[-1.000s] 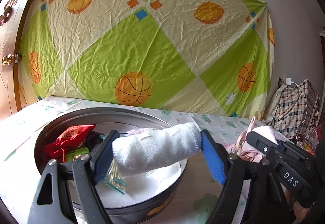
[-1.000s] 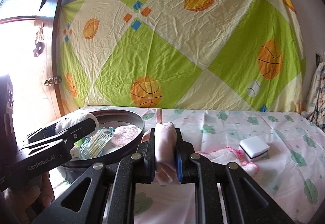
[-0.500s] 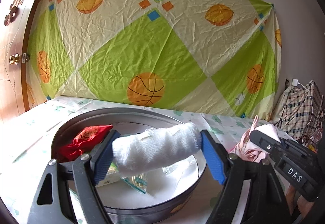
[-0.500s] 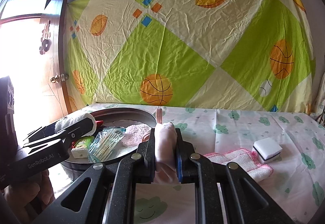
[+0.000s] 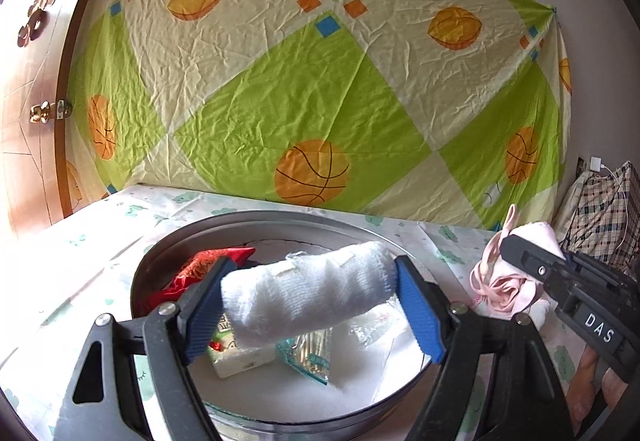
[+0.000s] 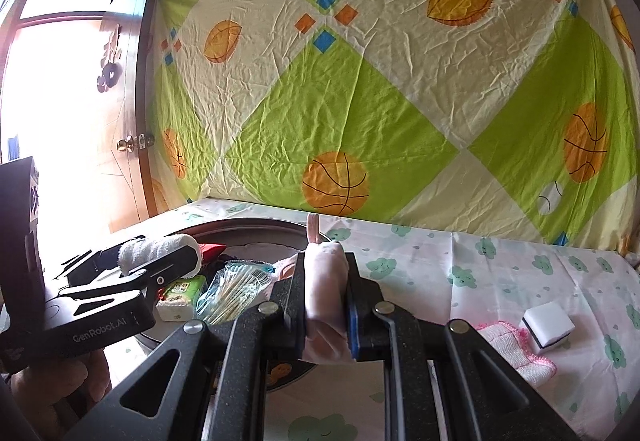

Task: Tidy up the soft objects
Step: 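Carry the white towel and pink cloth over the metal tin with both tools, then open both tools to drop the towel and pink cloth into the tin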

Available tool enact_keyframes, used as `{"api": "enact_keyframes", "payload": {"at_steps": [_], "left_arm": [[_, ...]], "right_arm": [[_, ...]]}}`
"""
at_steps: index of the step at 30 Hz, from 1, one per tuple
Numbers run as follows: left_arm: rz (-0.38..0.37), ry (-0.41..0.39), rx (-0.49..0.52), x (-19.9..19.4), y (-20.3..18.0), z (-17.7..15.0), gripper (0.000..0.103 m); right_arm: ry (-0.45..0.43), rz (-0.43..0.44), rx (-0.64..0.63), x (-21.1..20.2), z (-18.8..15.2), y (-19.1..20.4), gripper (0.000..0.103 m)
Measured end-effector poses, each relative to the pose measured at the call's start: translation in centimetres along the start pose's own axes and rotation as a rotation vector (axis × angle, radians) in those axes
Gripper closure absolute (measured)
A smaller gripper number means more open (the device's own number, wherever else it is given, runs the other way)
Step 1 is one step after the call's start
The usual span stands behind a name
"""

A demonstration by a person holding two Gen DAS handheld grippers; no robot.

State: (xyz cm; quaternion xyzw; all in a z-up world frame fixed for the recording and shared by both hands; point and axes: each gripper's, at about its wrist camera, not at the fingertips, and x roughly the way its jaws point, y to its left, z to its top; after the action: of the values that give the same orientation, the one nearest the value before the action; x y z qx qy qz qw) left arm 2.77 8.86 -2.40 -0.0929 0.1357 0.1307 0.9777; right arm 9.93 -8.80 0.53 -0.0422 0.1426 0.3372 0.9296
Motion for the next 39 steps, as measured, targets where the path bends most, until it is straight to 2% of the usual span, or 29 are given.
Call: {"api": "enact_keyframes", "payload": {"at_steps": [16, 27, 35, 37, 39], "left_arm": [[0.069, 0.033, 0.024, 1.3, 2.6, 2.0, 0.023], [0.089, 0.158, -0.005, 4.9, 5.3, 3.6, 0.023], [0.133, 0.208, 0.007, 6.6, 6.4, 3.7, 0.022], [0.144, 0.222, 0.019, 7.0, 6.4, 3.6, 0.022], [0.144, 0.232, 0.017, 7.2, 6.4, 3.6, 0.017]], "right_arm": [[0.033, 0.076, -0.041, 4.0, 3.2, 2.5, 0.086], [0.128, 0.108, -0.035, 8.5, 3.3, 3.4, 0.086], [0.19, 0.114, -0.035, 11.0, 2.7, 3.7, 0.086], [0.202, 0.109, -0.035, 11.4, 2.6, 3.7, 0.078], [0.207, 0.121, -0.024, 11.5, 2.5, 3.6, 0.046]]}}
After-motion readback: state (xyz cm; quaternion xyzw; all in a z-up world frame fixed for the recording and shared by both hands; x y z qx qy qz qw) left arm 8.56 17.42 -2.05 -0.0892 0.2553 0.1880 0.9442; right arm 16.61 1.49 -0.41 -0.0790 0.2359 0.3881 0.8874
